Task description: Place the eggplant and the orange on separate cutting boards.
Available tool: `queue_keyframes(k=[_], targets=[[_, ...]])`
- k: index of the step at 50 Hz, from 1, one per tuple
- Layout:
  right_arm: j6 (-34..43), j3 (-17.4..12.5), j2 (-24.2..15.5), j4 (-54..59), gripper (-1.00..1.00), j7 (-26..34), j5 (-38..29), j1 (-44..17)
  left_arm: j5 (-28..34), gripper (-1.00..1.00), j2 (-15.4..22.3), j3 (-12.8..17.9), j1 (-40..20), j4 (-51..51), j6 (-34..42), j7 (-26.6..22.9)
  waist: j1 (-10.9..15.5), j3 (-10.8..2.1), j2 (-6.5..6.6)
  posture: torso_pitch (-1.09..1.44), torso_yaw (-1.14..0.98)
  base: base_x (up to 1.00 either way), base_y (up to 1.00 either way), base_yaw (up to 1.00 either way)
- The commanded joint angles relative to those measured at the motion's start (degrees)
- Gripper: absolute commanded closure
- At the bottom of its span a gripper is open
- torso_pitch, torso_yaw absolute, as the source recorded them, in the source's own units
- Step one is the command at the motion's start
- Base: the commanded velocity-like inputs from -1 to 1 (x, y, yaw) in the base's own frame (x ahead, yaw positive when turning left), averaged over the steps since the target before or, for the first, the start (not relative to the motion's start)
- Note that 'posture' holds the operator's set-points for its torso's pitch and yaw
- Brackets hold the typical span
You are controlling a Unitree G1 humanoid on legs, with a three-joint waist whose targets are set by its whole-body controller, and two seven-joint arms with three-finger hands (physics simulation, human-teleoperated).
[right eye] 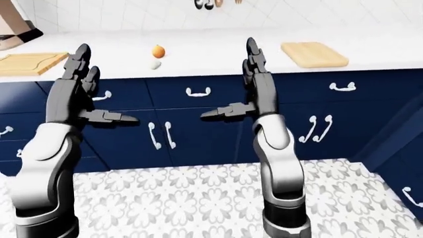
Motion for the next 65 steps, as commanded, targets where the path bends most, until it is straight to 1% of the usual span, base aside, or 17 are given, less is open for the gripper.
queue_keyframes(k=[1, 7, 8, 11, 15, 19, 22, 30, 34, 42, 45, 48, 55, 59, 60, 61, 65], targets=[[-2.50, -0.32, -0.07, -1.87, -1.00, -0.67, 0.11, -1.72, 0.51, -1.00, -0.22, -0.75, -1.35, -1.12, -3.35, 0.31, -0.20, -1.16, 0.24, 0.00, 0.00, 0.13, 0.26, 0.00], [-1.48, -0.34, -0.43, -2.78, -1.00, -1.20, 0.71, -2.89, 0.36, -1.00, 0.41, -0.37, -4.17, 0.04, -2.80, 0.13, 0.21, -2.09, -4.72, 0.00, 0.00, 0.13, 0.25, 0.00], [-2.96, -0.21, -0.41, -2.10, -1.00, -0.90, 0.46, -1.94, 0.28, -1.00, 0.58, -0.35, -4.57, 0.33, -2.75, 0.03, -0.30, -1.71, -2.72, 0.00, 0.00, 0.13, 0.24, 0.00], [-0.27, -0.60, -0.79, -3.20, -1.00, -1.08, 0.86, -3.76, 0.36, -1.00, 0.83, -0.27, -4.34, -0.86, -1.79, -0.09, 0.10, -2.26, -3.80, 0.00, 0.00, 0.13, 0.24, 0.00], [-0.94, -0.57, -0.94, -2.43, -1.00, -0.86, 0.81, -3.99, 0.64, -1.00, 1.86, 0.39, -4.92, -3.48, 0.92, -0.83, 0.00, -1.51, -1.73, 0.00, 0.00, 0.14, 0.23, 0.00], [-2.11, -0.17, -0.87, -2.75, -1.00, -0.21, 0.58, -3.10, 1.11, -1.00, 2.08, 0.33, -4.78, -4.13, 1.16, -0.84, -0.63, -2.37, 4.34, 0.00, 0.00, 0.14, 0.20, 0.00], [-3.08, -0.20, -0.71, -2.66, -1.00, -0.10, 0.51, -2.37, 1.36, -1.00, 2.07, 0.29, -5.19, -4.19, 1.48, -0.96, -0.12, -1.67, 3.93, 0.00, 0.00, 0.13, 0.17, 0.00], [-1.52, 0.06, -0.30, -3.21, -1.00, -0.23, 0.63, -3.48, 1.34, -1.00, 2.48, 0.87, -5.31, -5.21, 2.62, -0.75, 0.47, -1.19, -0.20, 0.00, 0.00, 0.18, 0.11, 0.00], [-1.96, 0.01, -0.32, -3.11, -1.00, 0.23, 0.52, -3.08, 2.30, -1.00, 2.13, 0.00, -5.10, -3.79, 0.79, -0.62, 0.92, -1.96, -4.68, 0.00, 0.00, 0.18, 0.10, 0.00], [-1.00, 0.16, -0.44, -2.96, -1.00, 0.22, 0.45, -4.80, 1.93, -1.00, 2.30, 0.43, -6.67, -3.46, 2.52, -0.24, 0.29, -1.33, -0.32, 0.00, 0.00, 0.18, 0.01, 0.00], [-3.46, 0.54, 0.21, -1.82, -1.00, 0.14, 0.21, -3.32, 1.97, -1.00, 3.12, 1.01, -6.90, -3.53, 2.71, -0.47, -0.19, -1.76, 3.66, 0.00, 0.00, 0.18, 0.01, 0.00], [-1.66, 0.36, -0.02, -2.38, -1.00, 0.01, 0.57, -4.60, 2.02, -1.00, 3.10, 0.89, -6.44, -4.20, 2.91, -0.50, 0.08, -1.51, 3.82, 0.00, 0.00, 0.18, 0.01, 0.00], [-4.02, 0.51, 0.22, -2.75, -1.00, 0.60, 0.06, -1.99, 1.76, -1.00, 2.94, 0.77, -7.10, -4.45, 2.54, -0.53, 0.91, -1.32, 0.12, 0.00, 0.00, 0.18, 0.01, 0.00], [-3.77, 0.55, 0.38, -3.21, -1.00, 0.64, 0.10, -1.83, 1.69, -1.00, 2.95, 0.80, -6.66, -4.62, 2.32, -0.65, 1.19, -2.67, -5.46, 0.00, 0.00, 0.18, 0.01, 0.00], [-3.63, 0.47, 0.41, -3.38, -1.00, 0.61, 0.20, -1.83, 1.65, -1.00, 3.01, 0.93, -6.50, -4.87, 2.37, -0.72, 0.64, -1.88, -2.38, 0.00, 0.00, 0.18, 0.02, 0.00], [-3.58, 0.35, 0.41, -3.41, -1.00, 0.57, 0.31, -1.80, 1.67, -1.00, 3.01, 0.89, -6.43, -4.76, 2.22, -0.75, 0.89, -1.77, -3.69, 0.00, 0.00, 0.18, 0.02, 0.00], [-3.38, 0.44, 0.29, -3.70, -1.00, 0.56, 0.17, -1.57, 1.90, -1.00, 2.77, 0.63, -6.11, -4.49, 1.58, -0.69, 0.46, -1.81, -2.24, 0.00, 0.00, 0.18, 0.01, 0.00]])
